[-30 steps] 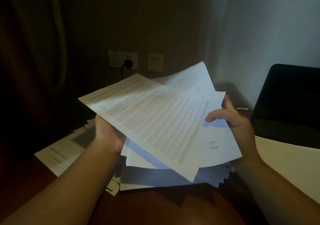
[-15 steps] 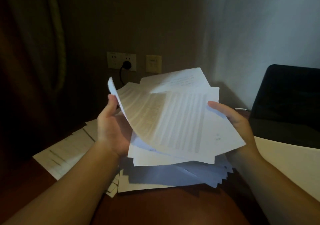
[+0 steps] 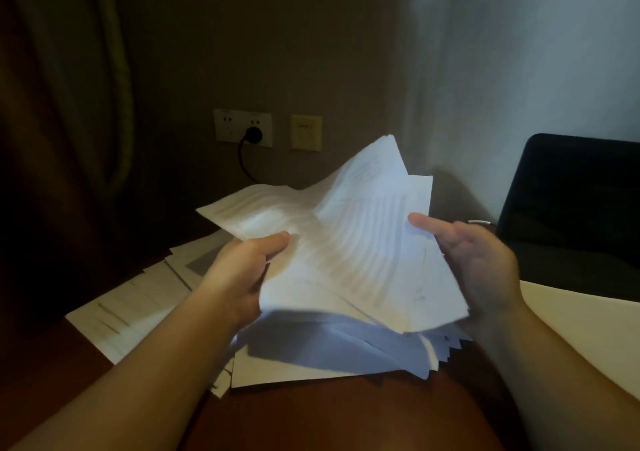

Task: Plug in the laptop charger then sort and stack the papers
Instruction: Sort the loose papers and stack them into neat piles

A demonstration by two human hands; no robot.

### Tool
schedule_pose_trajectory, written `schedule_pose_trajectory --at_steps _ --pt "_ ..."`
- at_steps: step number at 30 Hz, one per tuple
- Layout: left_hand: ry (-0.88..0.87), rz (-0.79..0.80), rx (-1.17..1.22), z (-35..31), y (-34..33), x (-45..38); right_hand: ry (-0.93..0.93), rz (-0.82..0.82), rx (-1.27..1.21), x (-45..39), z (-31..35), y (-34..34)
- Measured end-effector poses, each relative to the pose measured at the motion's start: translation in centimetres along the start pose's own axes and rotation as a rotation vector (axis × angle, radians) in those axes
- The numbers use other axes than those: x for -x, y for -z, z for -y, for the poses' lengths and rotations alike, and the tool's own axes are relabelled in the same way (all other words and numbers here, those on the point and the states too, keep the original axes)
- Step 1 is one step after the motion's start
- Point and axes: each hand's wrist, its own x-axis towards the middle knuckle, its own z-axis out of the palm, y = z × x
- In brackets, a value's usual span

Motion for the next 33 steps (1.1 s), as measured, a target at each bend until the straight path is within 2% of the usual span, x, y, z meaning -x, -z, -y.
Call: schedule_pose_trajectory --at_steps 4,8,12,16,20,24,27,30,33 --pt "0.086 0.087 -0.046 -0.3 0.3 0.0 0.122 -0.119 0.248 -0.3 0.1 0.5" --pt "0.04 0.056 -0.082 -0.4 0.6 -0.6 0.081 -0.037 0.085 -0.7 -0.3 0.5" --pt "-0.224 0.007 -0.073 -1.0 0.3 -0.6 0.14 0.041 0.07 -0.9 -0.6 0.3" --pt "-0.51 -0.062 -0.137 -0.8 -0.7 -0.1 0.269 -0.057 0.296 -0.5 -0.3 -0.8" --pt "-0.707 -0.196 -0.136 -1.3 -1.3 0.8 0.346 -0.048 0.221 -0.1 0.2 -1.3" --pt "-0.803 -0.292 -0.131 -1.6 -1.5 1.8 0.332 -0.099 0.077 0.2 0.4 -1.8" --pt "-0.821 -0.269 -0.133 -1.1 -1.7 1.8 0.255 -0.185 0.046 0.0 0.3 -1.4" --pt "-0.777 -0.2 -0.212 -0.4 -2.1 1.5 0.242 -0.163 0.051 -0.3 0.1 -0.9" --pt "-0.822 -0.204 -0.182 -0.3 -2.0 1.5 0.267 -0.11 -0.058 -0.6 0.4 -0.5"
